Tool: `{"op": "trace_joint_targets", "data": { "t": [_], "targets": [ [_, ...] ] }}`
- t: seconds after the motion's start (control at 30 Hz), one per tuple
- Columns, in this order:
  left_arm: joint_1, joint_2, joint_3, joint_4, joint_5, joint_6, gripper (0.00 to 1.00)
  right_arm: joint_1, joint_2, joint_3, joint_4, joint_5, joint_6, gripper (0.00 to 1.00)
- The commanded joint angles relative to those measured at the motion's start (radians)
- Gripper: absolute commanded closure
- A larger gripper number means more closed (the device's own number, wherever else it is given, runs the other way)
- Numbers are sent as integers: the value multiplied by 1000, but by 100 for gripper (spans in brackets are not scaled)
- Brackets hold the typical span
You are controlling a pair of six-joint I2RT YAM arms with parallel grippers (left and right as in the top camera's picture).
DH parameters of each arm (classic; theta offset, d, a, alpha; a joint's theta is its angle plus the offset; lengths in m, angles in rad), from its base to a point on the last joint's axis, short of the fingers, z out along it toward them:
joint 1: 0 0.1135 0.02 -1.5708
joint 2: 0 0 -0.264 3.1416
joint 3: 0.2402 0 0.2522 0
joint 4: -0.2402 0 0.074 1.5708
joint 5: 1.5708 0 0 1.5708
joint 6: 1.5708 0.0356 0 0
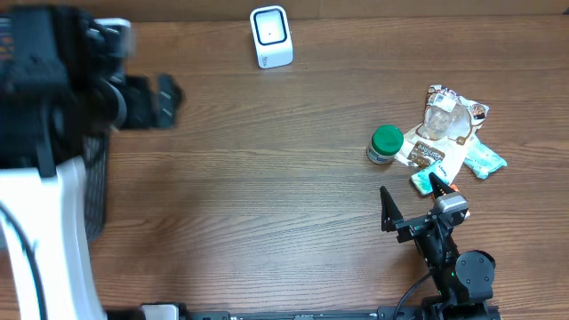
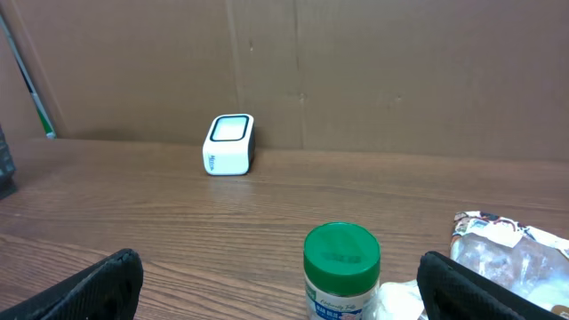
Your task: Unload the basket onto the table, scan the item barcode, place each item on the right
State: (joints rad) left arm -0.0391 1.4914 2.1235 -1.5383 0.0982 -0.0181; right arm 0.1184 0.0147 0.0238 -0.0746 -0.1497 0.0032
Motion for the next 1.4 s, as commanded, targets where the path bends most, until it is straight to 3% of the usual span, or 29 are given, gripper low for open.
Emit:
{"op": "trace_joint_targets", "data": {
  "t": [0.0, 0.33, 0.5, 0.8, 1.0, 1.37],
  "targets": [
    [-76, -117, -19, -5, 0, 19, 0, -4, -12, -16, 7, 2, -5, 0],
    [-52, -263, -23, -29, -37, 20, 0, -4, -12, -16, 7, 2, -5, 0],
    [-53, -347, -113, 29, -48, 14, 0, -4, -12, -16, 7, 2, -5, 0],
    [-53, -595, -607, 431, -55, 17, 0, -4, -12, -16, 7, 2, -5, 0],
    [-53, -747, -887, 500, -35, 11, 0, -4, -12, -16, 7, 2, -5, 0],
    [-52, -1073, -1425, 1059, -56, 21, 1, -4, -12, -16, 7, 2, -5, 0]
  ]
}}
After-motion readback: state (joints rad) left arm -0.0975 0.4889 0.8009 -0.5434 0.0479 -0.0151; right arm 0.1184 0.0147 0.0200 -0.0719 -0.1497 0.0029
